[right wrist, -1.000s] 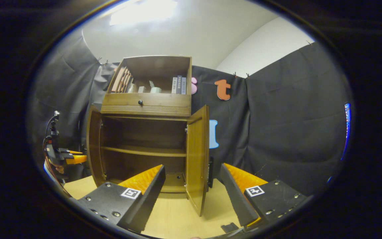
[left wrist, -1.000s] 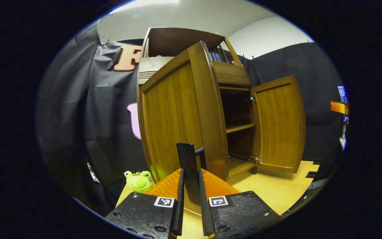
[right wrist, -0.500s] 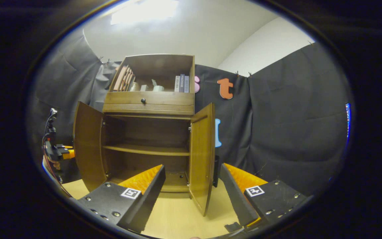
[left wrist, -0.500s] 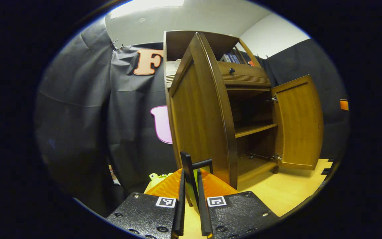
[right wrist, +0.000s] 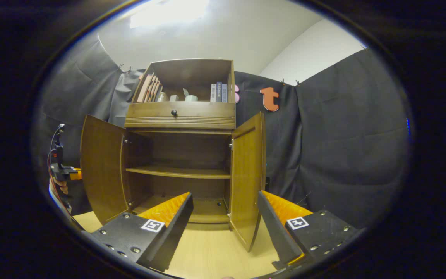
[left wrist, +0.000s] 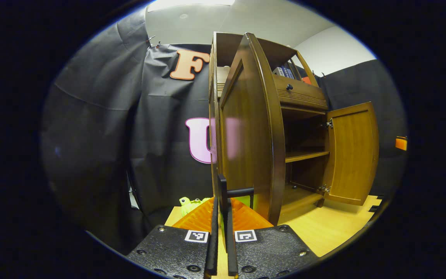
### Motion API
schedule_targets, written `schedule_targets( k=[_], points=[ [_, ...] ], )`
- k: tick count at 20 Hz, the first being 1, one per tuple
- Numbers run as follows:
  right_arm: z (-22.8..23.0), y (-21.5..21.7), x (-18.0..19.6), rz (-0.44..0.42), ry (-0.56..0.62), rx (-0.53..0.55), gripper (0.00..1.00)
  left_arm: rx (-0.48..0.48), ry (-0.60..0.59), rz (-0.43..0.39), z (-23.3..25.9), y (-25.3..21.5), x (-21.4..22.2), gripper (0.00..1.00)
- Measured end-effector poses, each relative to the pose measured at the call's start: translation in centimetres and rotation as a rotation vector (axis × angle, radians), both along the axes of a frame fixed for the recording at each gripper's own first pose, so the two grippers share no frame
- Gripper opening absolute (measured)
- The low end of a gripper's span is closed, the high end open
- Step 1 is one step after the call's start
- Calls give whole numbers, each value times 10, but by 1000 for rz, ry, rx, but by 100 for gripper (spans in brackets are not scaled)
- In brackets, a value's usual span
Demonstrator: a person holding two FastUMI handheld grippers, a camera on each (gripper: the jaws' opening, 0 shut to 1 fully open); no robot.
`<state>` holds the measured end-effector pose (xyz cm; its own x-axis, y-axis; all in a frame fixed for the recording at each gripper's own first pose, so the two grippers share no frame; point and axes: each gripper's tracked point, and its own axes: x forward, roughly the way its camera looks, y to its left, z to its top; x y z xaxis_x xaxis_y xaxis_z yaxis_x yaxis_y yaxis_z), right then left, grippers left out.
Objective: Open the right door of the double-door shoe cabinet with the right hand, and open the left door with the left hand.
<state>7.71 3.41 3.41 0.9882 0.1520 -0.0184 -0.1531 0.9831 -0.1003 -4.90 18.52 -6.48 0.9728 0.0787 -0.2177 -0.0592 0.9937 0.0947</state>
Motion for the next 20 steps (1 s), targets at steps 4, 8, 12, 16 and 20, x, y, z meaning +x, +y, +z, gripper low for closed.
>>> schedule_targets(
  k=[4,8,12,16,20],
  points=[
    [-7,3,4,6,6,23,99,-25,11,-10,-1,6,-1,14],
    [-22,0,9,0,39,37,99,-19,13,-24,1,6,1,7],
    [-25,-3,7,2,49,43,100,-17,15,-15,1,11,-2,17],
    [-22,-6,7,0,45,41,99,0,20,-17,6,11,-11,28],
    [-21,-6,7,4,46,44,99,68,3,18,11,14,-23,33]
  ],
)
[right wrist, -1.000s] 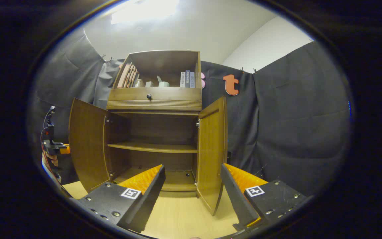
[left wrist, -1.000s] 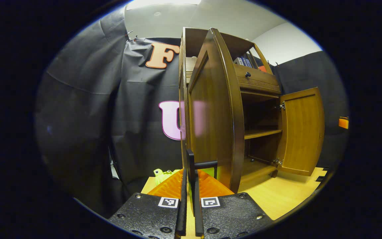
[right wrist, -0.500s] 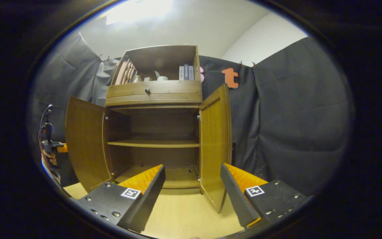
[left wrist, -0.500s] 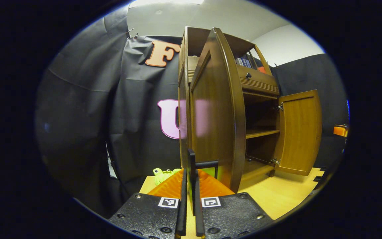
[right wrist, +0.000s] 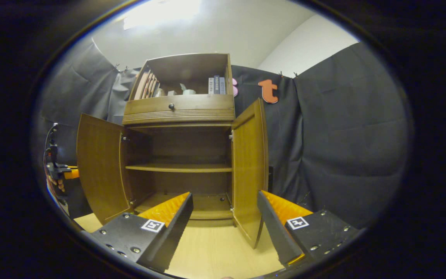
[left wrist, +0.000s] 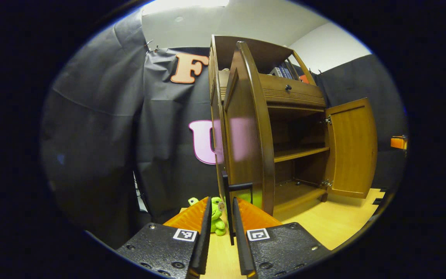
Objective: Open the right door of the double-door shoe cabinet with the right hand, and open the left door with the left hand.
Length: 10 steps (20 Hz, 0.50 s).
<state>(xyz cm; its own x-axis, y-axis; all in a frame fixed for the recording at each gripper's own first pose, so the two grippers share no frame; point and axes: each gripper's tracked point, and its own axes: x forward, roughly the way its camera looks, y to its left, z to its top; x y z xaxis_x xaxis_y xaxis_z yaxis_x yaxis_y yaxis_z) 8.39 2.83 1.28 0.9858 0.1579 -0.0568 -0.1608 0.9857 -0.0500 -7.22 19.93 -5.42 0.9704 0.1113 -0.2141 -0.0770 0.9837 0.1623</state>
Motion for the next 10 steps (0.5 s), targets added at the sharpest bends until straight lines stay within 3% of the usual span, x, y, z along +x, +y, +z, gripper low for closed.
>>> schedule_targets(
  k=[1,6,10],
  points=[
    [0,1,1,2,5,0,99,2,-5,12,2,2,-3,34],
    [7,-3,-4,8,0,-19,99,-45,-17,94,7,6,-21,69],
    [19,-7,-10,26,-3,0,99,-83,6,109,8,-3,-36,80]
  ],
)
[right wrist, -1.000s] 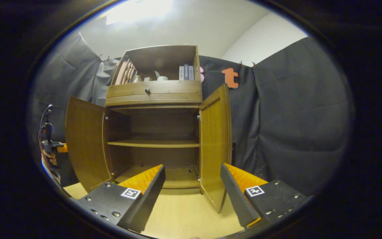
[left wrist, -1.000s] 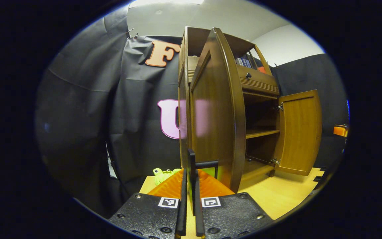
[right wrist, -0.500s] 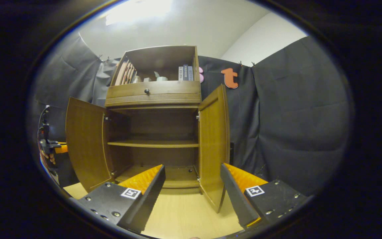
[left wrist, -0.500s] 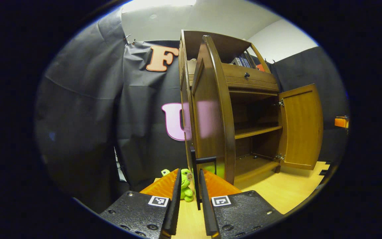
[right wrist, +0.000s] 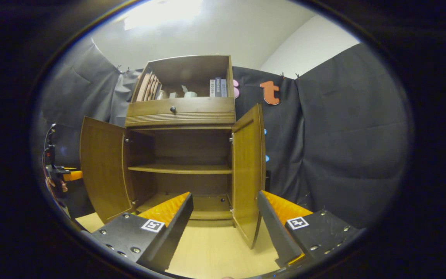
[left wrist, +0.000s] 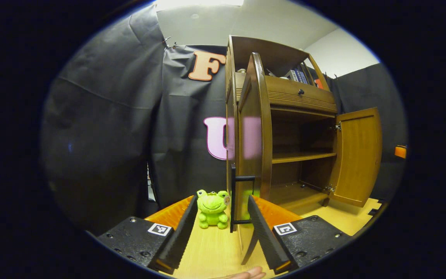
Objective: Open the right door of the double-door shoe cabinet with the right hand, and open the left door with the left hand.
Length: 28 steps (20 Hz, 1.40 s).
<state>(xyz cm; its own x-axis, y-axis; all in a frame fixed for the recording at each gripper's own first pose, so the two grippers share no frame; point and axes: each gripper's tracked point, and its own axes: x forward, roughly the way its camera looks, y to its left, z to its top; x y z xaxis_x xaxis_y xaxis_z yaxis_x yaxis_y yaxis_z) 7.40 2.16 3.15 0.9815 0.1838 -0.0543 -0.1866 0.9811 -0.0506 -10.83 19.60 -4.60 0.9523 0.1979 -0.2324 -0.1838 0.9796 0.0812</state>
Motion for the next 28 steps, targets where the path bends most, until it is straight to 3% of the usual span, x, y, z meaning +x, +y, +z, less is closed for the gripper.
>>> schedule_targets(
  k=[1,5,9,19,22,28],
  points=[
    [2,-1,-2,4,1,1,95,-7,-4,7,4,-2,-4,82],
    [9,-9,-4,10,2,-8,99,42,-26,63,23,-5,-14,90],
    [13,-9,-7,24,11,4,99,72,-30,90,34,-22,-11,89],
    [12,-32,-11,5,2,5,99,73,-63,41,51,-98,6,93],
    [13,-32,-10,6,-1,9,99,34,-66,13,48,-122,15,94],
    [0,-29,-2,15,16,28,99,51,-53,-30,39,-159,32,94]
  ],
)
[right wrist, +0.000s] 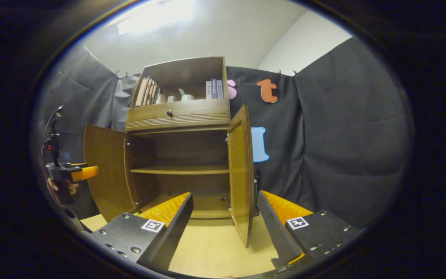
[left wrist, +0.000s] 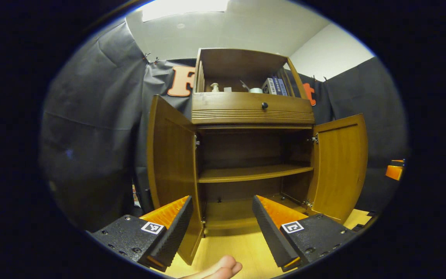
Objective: Open the right door of the double-door shoe cabinet with the right hand, and open the left door with the left hand.
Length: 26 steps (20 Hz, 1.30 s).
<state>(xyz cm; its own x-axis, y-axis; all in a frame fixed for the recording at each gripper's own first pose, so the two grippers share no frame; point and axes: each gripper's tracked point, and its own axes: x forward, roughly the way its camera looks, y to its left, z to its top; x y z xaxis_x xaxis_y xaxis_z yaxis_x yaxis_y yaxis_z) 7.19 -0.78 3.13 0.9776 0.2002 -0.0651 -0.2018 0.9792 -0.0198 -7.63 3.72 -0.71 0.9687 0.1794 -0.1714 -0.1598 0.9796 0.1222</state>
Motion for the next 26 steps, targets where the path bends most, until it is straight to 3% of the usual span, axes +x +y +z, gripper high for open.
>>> schedule_targets(
  k=[20,26],
  points=[
    [-12,25,51,-34,-40,-8,99,-20,-7,-93,-51,-119,83,96],
    [-14,57,65,-8,-56,-25,99,-26,-11,-83,-57,-113,94,97]
  ],
)
